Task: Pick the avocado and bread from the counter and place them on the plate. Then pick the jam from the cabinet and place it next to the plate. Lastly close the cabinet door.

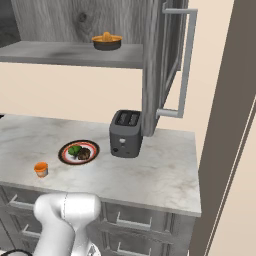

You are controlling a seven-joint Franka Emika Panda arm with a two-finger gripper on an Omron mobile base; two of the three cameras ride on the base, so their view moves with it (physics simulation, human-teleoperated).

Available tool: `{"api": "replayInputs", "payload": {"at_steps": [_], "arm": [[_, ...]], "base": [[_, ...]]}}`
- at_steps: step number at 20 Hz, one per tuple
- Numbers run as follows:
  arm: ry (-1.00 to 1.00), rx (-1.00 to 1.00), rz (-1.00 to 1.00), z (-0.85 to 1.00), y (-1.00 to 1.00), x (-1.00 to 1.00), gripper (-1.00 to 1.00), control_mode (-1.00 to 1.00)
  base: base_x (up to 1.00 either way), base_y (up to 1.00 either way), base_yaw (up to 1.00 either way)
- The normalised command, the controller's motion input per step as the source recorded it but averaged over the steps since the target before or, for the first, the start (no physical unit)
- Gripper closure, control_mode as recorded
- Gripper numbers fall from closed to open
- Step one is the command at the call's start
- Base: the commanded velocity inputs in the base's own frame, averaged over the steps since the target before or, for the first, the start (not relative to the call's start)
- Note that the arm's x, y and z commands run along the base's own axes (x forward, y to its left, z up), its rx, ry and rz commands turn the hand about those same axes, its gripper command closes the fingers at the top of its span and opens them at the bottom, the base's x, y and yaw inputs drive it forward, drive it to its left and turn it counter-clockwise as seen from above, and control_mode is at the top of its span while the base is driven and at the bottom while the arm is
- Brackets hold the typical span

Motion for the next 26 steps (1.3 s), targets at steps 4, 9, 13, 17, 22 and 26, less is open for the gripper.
{"api": "replayInputs", "payload": {"at_steps": [4, 9, 13, 17, 22, 26], "arm": [[-0.28, -0.11, 0.00, 0.53, 0.35, 0.00, -1.00, -1.00], [-0.26, -0.10, 0.00, 0.35, 0.24, 0.00, -1.00, -1.00], [-0.22, -0.11, 0.00, 0.24, 0.21, 0.04, -1.00, -1.00], [-0.22, -0.11, 0.00, 0.22, 0.23, 0.11, -1.00, -1.00], [-0.17, -0.10, 0.00, 0.13, 0.25, 0.26, -1.00, -1.00], [-0.10, -0.11, 0.00, 0.05, 0.30, 0.39, -1.00, -1.00]], "base": [[0.00, 0.00, 0.00], [0.00, 0.00, 0.00], [0.00, 0.00, 0.00], [0.00, 0.00, 0.00], [0.00, 0.00, 0.00], [0.00, 0.00, 0.00]]}}
